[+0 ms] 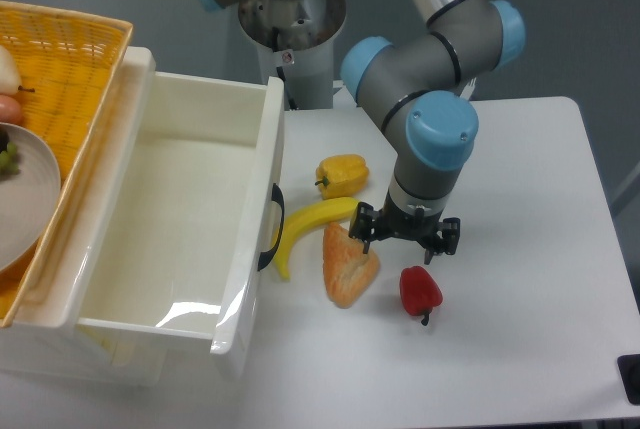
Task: Pick up the red pepper
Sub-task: 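Move the open gripper toward the red bell pepper, then lower the open gripper around the red bell pepper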
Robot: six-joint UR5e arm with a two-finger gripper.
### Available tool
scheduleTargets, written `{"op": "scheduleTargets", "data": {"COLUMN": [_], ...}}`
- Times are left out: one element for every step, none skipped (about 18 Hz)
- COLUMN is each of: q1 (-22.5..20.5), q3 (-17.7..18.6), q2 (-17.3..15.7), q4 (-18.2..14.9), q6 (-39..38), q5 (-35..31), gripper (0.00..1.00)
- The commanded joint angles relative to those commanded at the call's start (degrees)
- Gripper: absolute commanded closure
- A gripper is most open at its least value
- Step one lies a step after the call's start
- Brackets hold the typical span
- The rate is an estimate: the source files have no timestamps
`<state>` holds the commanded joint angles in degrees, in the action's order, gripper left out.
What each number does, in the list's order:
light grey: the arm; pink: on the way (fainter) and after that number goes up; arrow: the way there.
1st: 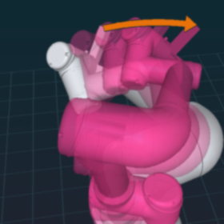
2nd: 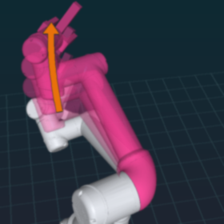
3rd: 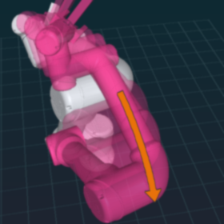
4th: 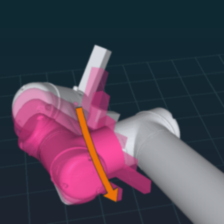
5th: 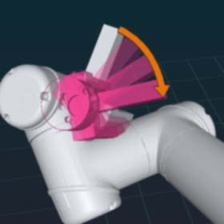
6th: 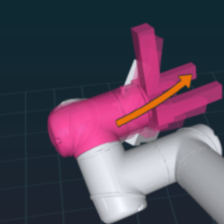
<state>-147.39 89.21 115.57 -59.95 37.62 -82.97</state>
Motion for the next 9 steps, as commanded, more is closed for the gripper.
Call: {"op": "scheduleTargets", "data": {"q1": [-0.3, -0.6, -1.1, -1.5, -1.6, -1.6, -1.6, -1.6, -1.6], "q3": [0.0, -0.1, -0.3, -0.7, -0.8, -0.8, -0.8, -0.8, -0.9], "q2": [0.4, 0.4, 0.6, 0.9, 1.1, 1.3, 1.7, 1.9, 2.3], "q4": [0.2, 0.3, 0.3, 0.3, 0.3, 0.3, 0.3, 0.3, 0.3], "q6": [0.0, 0.0, 0.0, 0.0, 0.0, 0.0, -0.1, -0.3, -0.3], "q5": [0.0, 0.0, 0.0, 0.0, 0.0, -0.1, -0.1, -0.2, -0.4], "gripper": [0.0, 0.0, 0.0, 0.0, 0.0, 0.0, 0.0, 0.0, 0.0]}}
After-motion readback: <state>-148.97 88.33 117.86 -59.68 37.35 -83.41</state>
